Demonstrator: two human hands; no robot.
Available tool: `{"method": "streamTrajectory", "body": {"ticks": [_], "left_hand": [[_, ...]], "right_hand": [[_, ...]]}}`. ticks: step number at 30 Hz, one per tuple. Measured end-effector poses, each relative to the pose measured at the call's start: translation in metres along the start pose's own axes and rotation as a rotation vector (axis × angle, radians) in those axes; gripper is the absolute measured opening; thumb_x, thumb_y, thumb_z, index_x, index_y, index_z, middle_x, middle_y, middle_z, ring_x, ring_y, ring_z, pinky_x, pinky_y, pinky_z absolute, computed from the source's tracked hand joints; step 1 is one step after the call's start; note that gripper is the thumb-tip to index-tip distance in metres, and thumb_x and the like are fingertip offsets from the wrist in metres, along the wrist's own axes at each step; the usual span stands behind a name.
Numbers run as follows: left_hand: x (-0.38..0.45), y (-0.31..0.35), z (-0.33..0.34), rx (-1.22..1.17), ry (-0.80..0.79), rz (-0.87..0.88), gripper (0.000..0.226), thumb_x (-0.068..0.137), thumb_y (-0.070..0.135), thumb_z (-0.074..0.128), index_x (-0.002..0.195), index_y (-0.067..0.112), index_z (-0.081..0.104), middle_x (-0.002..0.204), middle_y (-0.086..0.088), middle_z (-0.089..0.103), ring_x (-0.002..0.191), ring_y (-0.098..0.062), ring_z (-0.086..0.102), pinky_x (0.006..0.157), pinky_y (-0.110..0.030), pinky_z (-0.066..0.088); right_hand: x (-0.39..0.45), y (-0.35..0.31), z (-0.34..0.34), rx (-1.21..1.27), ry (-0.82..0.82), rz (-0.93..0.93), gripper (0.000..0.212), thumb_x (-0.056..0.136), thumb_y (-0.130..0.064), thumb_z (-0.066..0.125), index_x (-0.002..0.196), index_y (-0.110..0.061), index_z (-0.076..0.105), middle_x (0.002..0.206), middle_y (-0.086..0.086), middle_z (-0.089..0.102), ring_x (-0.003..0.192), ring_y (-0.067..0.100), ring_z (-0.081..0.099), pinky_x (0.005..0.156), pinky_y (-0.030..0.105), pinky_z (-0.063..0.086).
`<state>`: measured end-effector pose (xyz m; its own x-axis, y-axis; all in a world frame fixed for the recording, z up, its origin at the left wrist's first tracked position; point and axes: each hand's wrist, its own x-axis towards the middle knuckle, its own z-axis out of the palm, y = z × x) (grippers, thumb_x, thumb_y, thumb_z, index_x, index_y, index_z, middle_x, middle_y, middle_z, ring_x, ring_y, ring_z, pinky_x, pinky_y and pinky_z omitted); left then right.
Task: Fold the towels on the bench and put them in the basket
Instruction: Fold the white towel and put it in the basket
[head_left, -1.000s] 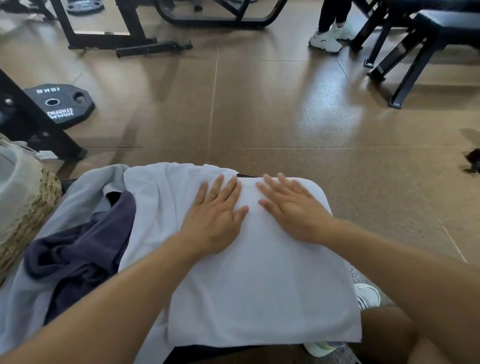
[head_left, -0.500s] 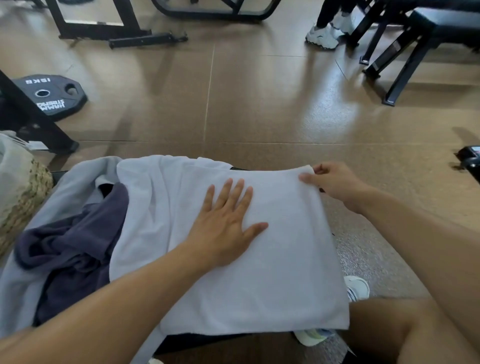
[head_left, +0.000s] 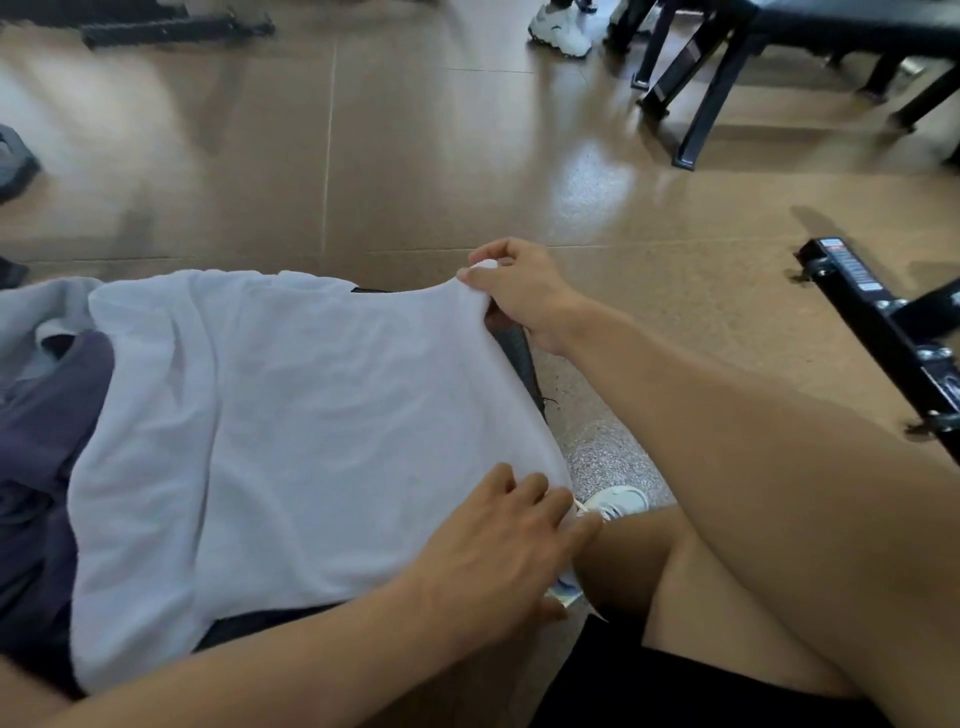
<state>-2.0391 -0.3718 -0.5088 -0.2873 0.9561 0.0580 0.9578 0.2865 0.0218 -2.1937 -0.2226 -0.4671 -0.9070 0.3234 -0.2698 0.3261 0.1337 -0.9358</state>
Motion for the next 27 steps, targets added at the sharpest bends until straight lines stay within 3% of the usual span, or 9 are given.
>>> {"method": "streamTrajectory", "body": {"ticks": [4, 6, 9, 12, 14, 17, 20, 24, 27], "left_hand": [[0.001, 0.000, 0.006, 0.016, 0.102, -0.010, 0.012, 0.084, 0.030, 0.065, 0.091, 0.023, 0.058, 0.083, 0.000, 0.054, 0.076, -0.024, 0.052, 0.064, -0.037, 0.030], [0.000, -0.002, 0.007, -0.051, 0.164, -0.033, 0.013, 0.084, 0.027, 0.067, 0.089, 0.023, 0.056, 0.082, 0.001, 0.055, 0.074, -0.023, 0.052, 0.063, -0.036, 0.034], [-0.002, -0.003, 0.002, -0.288, 0.255, -0.157, 0.023, 0.083, 0.039, 0.070, 0.080, 0.025, 0.052, 0.077, 0.005, 0.054, 0.073, -0.017, 0.051, 0.063, -0.031, 0.037], [-0.004, -0.003, -0.009, -0.630, 0.376, -0.432, 0.036, 0.081, 0.043, 0.072, 0.067, 0.025, 0.044, 0.065, 0.011, 0.049, 0.064, -0.005, 0.045, 0.059, -0.020, 0.034], [-0.008, -0.004, -0.018, -0.846, 0.462, -0.638, 0.036, 0.080, 0.033, 0.077, 0.063, 0.020, 0.048, 0.059, 0.008, 0.052, 0.058, -0.006, 0.051, 0.055, -0.020, 0.040], [-0.024, -0.005, -0.035, -1.033, 0.575, -0.831, 0.034, 0.082, 0.010, 0.076, 0.067, 0.020, 0.048, 0.060, 0.000, 0.049, 0.049, -0.007, 0.039, 0.051, -0.017, 0.033], [-0.047, -0.005, -0.054, -1.084, 0.650, -0.907, 0.030, 0.084, 0.006, 0.072, 0.074, 0.019, 0.047, 0.068, -0.006, 0.049, 0.052, -0.006, 0.036, 0.049, -0.023, 0.036], [-0.085, -0.009, -0.060, -1.124, 0.706, -1.008, 0.029, 0.086, 0.004, 0.071, 0.080, 0.023, 0.050, 0.060, 0.004, 0.044, 0.051, -0.007, 0.037, 0.051, -0.018, 0.039], [-0.112, -0.014, -0.060, -1.130, 0.694, -1.069, 0.030, 0.086, 0.009, 0.074, 0.083, 0.028, 0.051, 0.060, 0.011, 0.044, 0.052, -0.004, 0.040, 0.051, -0.014, 0.038]], "right_hand": [[-0.004, -0.002, 0.002, 0.051, -0.043, -0.006, 0.015, 0.089, -0.009, 0.075, 0.100, -0.009, 0.065, 0.096, 0.011, 0.064, 0.069, 0.020, 0.067, 0.048, 0.026, 0.054], [-0.006, -0.003, 0.001, 0.066, -0.046, -0.014, 0.011, 0.090, -0.008, 0.074, 0.096, -0.010, 0.065, 0.095, 0.012, 0.065, 0.070, 0.021, 0.067, 0.048, 0.026, 0.054], [-0.007, -0.005, -0.003, 0.100, -0.036, -0.011, 0.007, 0.091, -0.009, 0.072, 0.094, -0.011, 0.065, 0.092, 0.011, 0.065, 0.067, 0.020, 0.066, 0.050, 0.027, 0.055], [-0.007, -0.008, -0.004, 0.121, -0.052, -0.011, 0.006, 0.092, -0.010, 0.071, 0.091, -0.012, 0.065, 0.092, 0.012, 0.065, 0.067, 0.021, 0.067, 0.053, 0.030, 0.057], [-0.005, -0.013, -0.003, 0.134, -0.062, -0.017, 0.006, 0.092, -0.010, 0.071, 0.091, -0.012, 0.065, 0.095, 0.014, 0.065, 0.069, 0.023, 0.068, 0.056, 0.031, 0.057], [-0.003, -0.023, 0.002, 0.172, -0.069, -0.033, 0.006, 0.091, -0.010, 0.071, 0.092, -0.011, 0.065, 0.094, 0.014, 0.064, 0.071, 0.023, 0.067, 0.057, 0.030, 0.057], [0.000, -0.030, 0.015, 0.184, -0.067, -0.061, 0.007, 0.090, -0.010, 0.073, 0.091, -0.012, 0.066, 0.089, 0.011, 0.062, 0.067, 0.020, 0.065, 0.057, 0.026, 0.057], [0.005, -0.036, 0.045, 0.241, -0.086, -0.079, 0.011, 0.089, -0.012, 0.076, 0.087, -0.012, 0.066, 0.078, 0.006, 0.059, 0.053, 0.011, 0.063, 0.054, 0.023, 0.056], [0.005, -0.040, 0.073, 0.275, -0.152, -0.081, 0.014, 0.087, -0.012, 0.078, 0.090, -0.009, 0.065, 0.077, 0.007, 0.060, 0.052, 0.011, 0.065, 0.056, 0.024, 0.058]]}}
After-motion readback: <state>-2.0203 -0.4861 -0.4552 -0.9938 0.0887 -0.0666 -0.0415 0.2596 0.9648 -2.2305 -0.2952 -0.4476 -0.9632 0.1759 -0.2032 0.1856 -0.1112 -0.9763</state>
